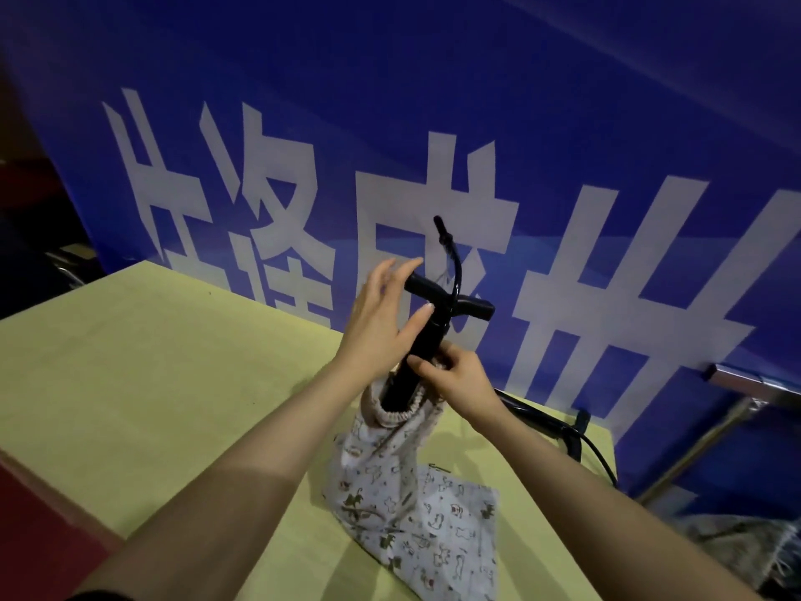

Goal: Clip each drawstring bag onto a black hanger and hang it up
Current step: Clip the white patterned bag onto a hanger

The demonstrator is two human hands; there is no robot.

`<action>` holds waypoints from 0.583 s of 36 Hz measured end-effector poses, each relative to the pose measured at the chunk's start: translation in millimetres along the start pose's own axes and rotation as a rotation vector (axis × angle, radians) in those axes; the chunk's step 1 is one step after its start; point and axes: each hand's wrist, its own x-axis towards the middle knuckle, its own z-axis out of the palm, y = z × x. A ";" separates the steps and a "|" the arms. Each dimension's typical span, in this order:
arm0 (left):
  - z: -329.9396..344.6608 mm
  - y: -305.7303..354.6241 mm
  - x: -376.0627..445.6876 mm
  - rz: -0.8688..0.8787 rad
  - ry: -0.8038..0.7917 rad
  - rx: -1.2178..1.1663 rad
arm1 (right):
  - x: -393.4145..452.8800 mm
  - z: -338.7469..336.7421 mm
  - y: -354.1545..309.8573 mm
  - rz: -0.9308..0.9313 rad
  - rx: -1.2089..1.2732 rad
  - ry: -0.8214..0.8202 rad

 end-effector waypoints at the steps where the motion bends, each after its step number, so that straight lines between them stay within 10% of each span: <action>1: -2.1 1.5 3.2 -0.009 -0.054 -0.020 | -0.9 0.3 -0.6 -0.005 -0.011 -0.012; 21: -1.8 22.5 9.5 0.230 0.143 0.136 | -6.6 -39.7 -24.0 -0.365 -0.570 -0.167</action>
